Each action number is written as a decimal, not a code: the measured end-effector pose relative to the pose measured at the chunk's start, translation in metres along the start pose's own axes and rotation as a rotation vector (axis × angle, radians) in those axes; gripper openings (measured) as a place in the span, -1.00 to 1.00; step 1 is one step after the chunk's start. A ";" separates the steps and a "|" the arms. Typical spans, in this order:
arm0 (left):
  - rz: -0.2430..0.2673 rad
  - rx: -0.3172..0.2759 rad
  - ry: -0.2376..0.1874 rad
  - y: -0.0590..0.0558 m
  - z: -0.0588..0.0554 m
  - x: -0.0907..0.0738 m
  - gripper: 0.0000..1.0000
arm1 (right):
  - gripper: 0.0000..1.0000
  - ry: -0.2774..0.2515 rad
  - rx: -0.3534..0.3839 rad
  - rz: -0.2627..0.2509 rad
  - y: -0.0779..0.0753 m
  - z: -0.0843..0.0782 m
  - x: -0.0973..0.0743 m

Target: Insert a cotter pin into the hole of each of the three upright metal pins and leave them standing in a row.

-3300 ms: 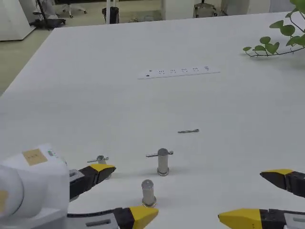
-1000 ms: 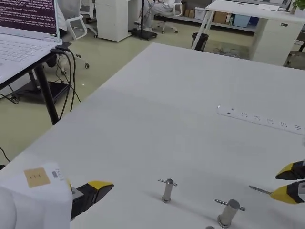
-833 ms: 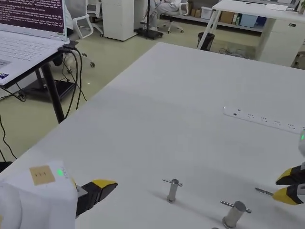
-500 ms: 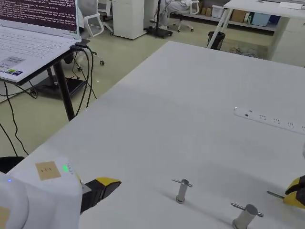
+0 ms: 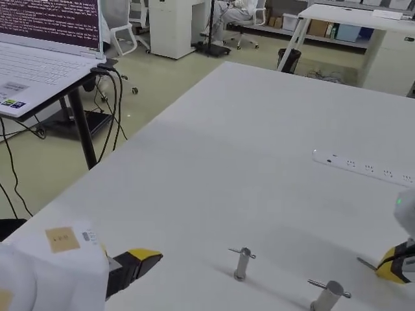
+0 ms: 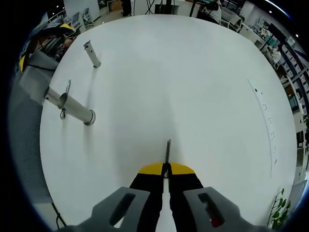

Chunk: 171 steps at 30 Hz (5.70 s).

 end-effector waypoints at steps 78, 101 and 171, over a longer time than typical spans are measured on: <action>-0.277 -0.261 -0.063 -0.025 0.065 0.095 -0.23 | -1.00 -0.389 -0.426 -0.406 0.133 0.093 -0.124; -0.370 -0.292 -0.029 -0.047 0.061 0.108 -0.91 | -1.00 -0.405 -0.516 -0.407 0.151 0.114 -0.113; -0.439 -0.234 0.013 -0.055 0.046 0.098 -0.99 | -1.00 -0.438 -0.433 -0.340 0.167 0.102 -0.113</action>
Point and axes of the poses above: the centre of the closed fingertips' face, and the gripper's own axes: x roughly forward along the fingers, y roughly to its left, z roughly out of its top, the point moved 5 cm from there along -x, roughly backward along the fingers, and after that the axes turned 10 degrees about -y, right-handed, at the moved point
